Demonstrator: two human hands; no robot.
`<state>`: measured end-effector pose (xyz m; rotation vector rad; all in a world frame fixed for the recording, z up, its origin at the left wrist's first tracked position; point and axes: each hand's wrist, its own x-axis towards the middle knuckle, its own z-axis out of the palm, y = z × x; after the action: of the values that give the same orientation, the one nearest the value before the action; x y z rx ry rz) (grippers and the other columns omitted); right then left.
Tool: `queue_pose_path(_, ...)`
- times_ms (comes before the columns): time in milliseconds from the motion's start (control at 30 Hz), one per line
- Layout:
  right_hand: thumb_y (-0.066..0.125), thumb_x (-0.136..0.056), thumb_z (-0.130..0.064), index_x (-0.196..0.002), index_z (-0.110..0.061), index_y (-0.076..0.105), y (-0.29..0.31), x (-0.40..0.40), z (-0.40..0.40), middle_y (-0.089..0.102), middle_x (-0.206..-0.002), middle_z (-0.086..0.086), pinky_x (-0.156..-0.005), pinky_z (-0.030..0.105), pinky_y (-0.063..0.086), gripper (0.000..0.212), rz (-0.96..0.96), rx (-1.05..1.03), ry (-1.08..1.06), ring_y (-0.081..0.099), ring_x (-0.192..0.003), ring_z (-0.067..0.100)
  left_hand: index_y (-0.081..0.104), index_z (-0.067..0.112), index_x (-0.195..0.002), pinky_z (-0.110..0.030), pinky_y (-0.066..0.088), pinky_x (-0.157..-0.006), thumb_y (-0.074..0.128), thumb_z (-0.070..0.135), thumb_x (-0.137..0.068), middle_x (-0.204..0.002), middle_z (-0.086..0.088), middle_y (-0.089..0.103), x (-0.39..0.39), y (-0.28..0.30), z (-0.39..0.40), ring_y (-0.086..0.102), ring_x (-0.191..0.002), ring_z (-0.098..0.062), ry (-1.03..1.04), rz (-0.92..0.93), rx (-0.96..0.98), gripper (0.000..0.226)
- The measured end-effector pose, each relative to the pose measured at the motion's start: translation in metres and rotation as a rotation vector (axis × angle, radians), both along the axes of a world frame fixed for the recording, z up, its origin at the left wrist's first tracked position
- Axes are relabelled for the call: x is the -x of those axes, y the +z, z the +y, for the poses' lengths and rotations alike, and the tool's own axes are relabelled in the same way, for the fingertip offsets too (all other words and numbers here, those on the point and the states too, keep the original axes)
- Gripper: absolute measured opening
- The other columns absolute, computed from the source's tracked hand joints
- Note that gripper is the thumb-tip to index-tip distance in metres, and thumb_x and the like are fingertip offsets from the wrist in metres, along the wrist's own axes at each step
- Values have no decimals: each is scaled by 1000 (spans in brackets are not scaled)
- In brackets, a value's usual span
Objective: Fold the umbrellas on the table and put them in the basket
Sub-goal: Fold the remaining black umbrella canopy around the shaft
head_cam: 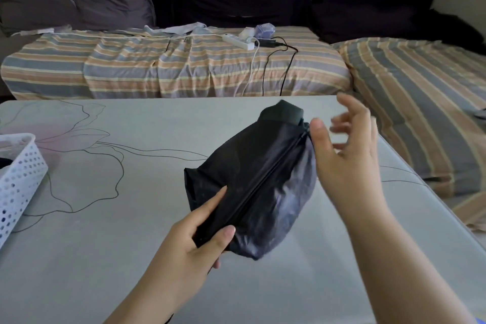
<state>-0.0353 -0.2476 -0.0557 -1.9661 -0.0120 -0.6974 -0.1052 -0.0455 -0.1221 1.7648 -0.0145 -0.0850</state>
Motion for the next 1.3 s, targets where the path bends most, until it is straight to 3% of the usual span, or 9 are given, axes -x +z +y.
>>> queue_pose_path(100,49,-97,-31,-127,-34,49,1,-8,-18,48,-114,-22,-87,10,36,31,119,146,160,46,-114,0,53,58,-119,-13,43,-54,67,26,-82,-61,15,62,4,-2,1,52,-53,-7,-62,1,-46,51)
queue_pose_path(400,68,-82,-30,-76,-45,69,0,-11,-51,62,-104,-27,-95,29,45,16,253,-17,363,58,-106,-3,43,74,-111,-5,44,-67,65,44,-72,-79,25,67,7,-9,8,60,-69,5,-183,-53,-146,55)
queue_pose_path(567,67,-85,-27,-73,-31,69,-1,-10,-55,67,-102,-26,-104,35,43,13,304,93,398,60,-105,0,38,74,-119,-20,52,-70,65,59,-73,-121,37,56,8,-13,10,57,-73,-1,-224,-44,-207,55)
queue_pose_path(733,66,-89,-24,-76,-24,68,6,-6,-48,71,-82,-13,-81,24,49,13,281,96,352,63,-81,-2,25,75,-126,-32,34,-77,51,75,-66,-98,5,42,8,-18,17,37,-87,-16,-282,-128,-454,66)
queue_pose_path(833,64,-91,-24,-76,-22,63,-1,-11,-44,68,-70,-5,-56,13,41,15,319,170,250,54,-55,-3,22,78,-123,-25,38,-67,53,70,-73,-91,6,42,10,-10,15,39,-65,-11,-254,-176,-506,59)
queue_pose_path(1000,66,-89,-28,-80,-18,66,-4,-22,-39,65,-63,-4,-47,12,38,14,409,258,140,53,-49,0,-1,83,-119,-17,25,-43,47,66,-81,-50,0,48,15,-3,9,31,-35,-11,-226,-238,-604,64)
queue_pose_path(1133,73,-83,-30,-80,-19,68,-9,-24,-37,61,-63,-8,-47,10,35,12,407,203,82,53,-52,-2,8,81,-122,-15,29,-42,27,72,-76,-60,14,57,15,-5,12,38,-39,-6,-273,-286,-658,51)
queue_pose_path(1233,68,-87,-34,-86,-23,63,-4,-17,-40,59,-71,-13,-55,5,37,12,222,69,-80,54,-62,-7,25,78,-122,-24,38,-45,31,70,-78,-100,17,67,12,-7,14,32,-36,-6,-253,-279,-591,45)
queue_pose_path(1300,63,-90,-33,-80,-22,59,2,-8,-42,53,-64,-12,-54,3,36,15,118,47,-122,50,-56,-8,27,79,-119,-27,35,-44,33,72,-80,-76,-2,63,11,-7,15,28,-37,-10,-193,-248,-566,41)
